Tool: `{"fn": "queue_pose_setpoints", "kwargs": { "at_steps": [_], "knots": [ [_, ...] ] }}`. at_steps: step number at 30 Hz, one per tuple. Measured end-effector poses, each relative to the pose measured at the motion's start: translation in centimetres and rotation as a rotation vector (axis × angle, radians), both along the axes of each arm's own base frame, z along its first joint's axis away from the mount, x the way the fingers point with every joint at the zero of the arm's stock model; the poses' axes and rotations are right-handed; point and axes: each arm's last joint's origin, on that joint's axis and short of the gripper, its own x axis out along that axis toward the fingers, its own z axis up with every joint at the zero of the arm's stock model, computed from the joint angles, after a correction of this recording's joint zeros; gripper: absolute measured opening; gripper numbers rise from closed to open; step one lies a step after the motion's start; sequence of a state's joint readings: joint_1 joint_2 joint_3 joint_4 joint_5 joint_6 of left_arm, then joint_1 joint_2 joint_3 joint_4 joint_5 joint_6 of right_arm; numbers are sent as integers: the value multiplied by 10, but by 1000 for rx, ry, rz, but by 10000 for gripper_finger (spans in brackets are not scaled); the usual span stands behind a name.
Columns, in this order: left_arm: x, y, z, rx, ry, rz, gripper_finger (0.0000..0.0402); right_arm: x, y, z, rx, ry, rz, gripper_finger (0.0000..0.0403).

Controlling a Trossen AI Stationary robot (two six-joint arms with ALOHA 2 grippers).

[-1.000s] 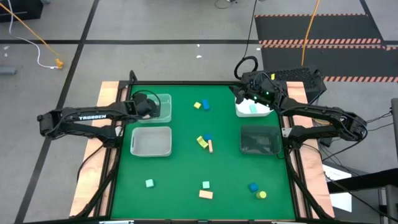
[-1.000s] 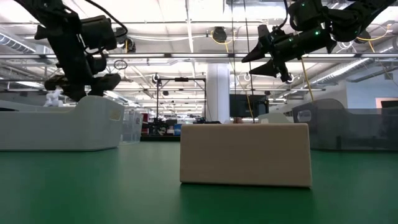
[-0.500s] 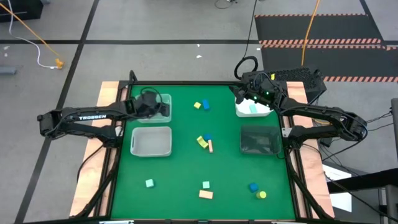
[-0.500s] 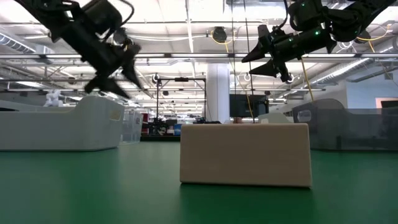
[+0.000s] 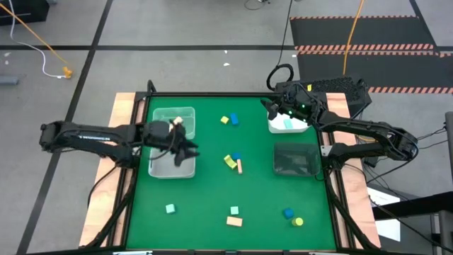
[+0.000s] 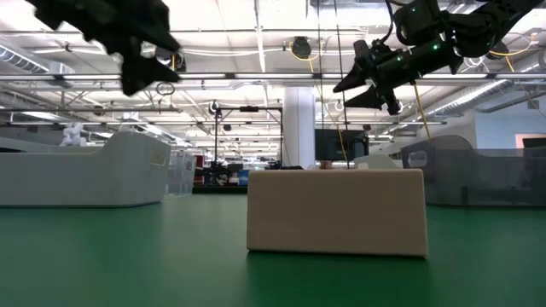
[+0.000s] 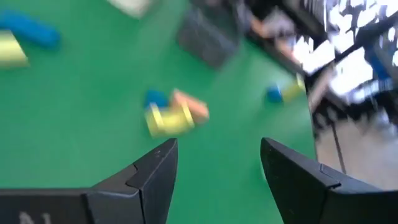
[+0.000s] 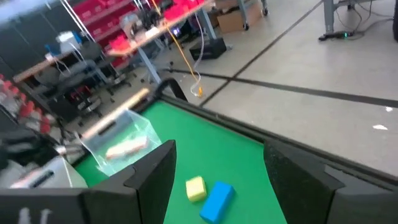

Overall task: Sort & place blocks by color
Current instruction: Put the left light blue block into the white bin

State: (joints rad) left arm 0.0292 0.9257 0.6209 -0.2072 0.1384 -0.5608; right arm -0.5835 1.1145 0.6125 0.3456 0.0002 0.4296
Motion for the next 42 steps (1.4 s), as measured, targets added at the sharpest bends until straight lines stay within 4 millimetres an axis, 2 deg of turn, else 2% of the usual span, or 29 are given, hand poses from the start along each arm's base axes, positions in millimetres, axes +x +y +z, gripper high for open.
{"fn": "queue_pose_setpoints", "kwargs": {
  "at_steps": [3,7,13,19,24,30,42],
  "knots": [
    [-6,-18,11,-57,71,-49,230,-1,0,-3,11,31,2,235],
    [-10,-43,13,-109,202,-121,230,-1,1,-5,9,58,7,235],
    [-22,-84,-14,-55,477,-262,230,-1,1,-5,-2,63,10,235],
    [-17,-127,-24,77,532,-478,230,-1,1,-5,-35,85,21,235],
    [-13,-152,-35,205,571,-597,230,-1,0,-4,-40,80,18,235],
    [-15,-169,-59,263,698,-625,230,-1,0,-4,-44,80,18,235],
    [-8,-176,-83,256,793,-518,230,-1,0,-4,-45,79,17,235]
  ]
}}
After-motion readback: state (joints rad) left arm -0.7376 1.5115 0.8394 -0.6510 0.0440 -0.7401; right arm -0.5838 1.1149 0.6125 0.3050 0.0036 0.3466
